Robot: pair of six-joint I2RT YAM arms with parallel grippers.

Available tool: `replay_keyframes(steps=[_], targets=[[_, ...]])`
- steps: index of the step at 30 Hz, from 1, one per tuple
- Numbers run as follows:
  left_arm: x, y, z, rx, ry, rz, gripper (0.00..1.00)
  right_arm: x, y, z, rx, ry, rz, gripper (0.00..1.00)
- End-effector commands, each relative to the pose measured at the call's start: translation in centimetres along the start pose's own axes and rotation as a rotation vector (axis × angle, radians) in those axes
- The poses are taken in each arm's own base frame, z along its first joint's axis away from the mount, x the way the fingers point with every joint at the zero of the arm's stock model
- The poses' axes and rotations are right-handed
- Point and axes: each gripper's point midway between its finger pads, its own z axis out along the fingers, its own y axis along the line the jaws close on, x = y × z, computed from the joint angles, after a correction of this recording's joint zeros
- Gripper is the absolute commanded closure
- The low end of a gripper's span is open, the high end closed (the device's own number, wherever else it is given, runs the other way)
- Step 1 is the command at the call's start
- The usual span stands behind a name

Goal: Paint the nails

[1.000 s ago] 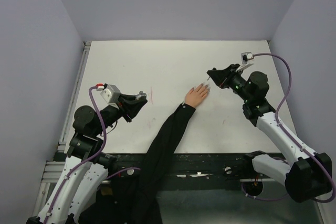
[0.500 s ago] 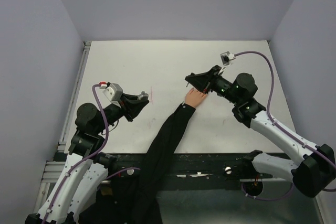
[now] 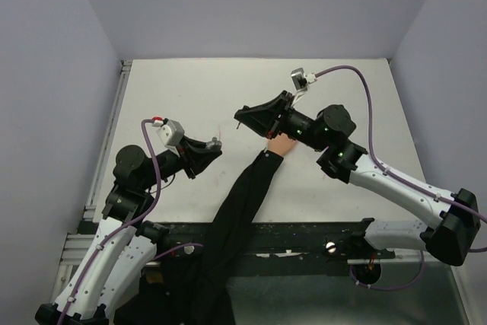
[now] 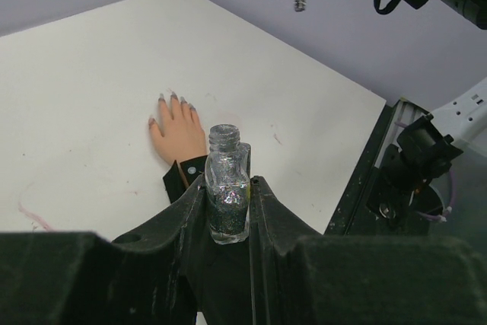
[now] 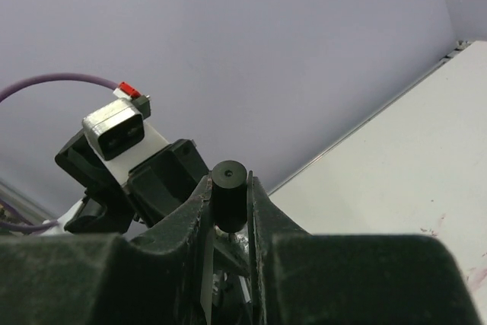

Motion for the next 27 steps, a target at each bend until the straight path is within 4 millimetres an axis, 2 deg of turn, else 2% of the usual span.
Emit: replay_keyframes(steps=[1,7,16,27], targets=[[-1.9,-2.6,0.0,0.126,-0.040,0.035,1.00,0.5,0.7,2.0,-0.004,0.004,0.012,0.99],[-1.7,-3.2,0.0,0.162,-0.036,0.036,1.00,2.0,1.5,3.4,-0.030,0.055,0.016,0.99],[-1.7,-3.2,0.0,0.161,-0.033,0.037,1.00,2.7,2.4,4.0,-0.063,0.084,0.011,0.99],[-1.7,-2.9,0.0,0.141,-0.038,0.042,1.00,4.3,2.3,4.1,-0.063,0.145,0.009,0.99]])
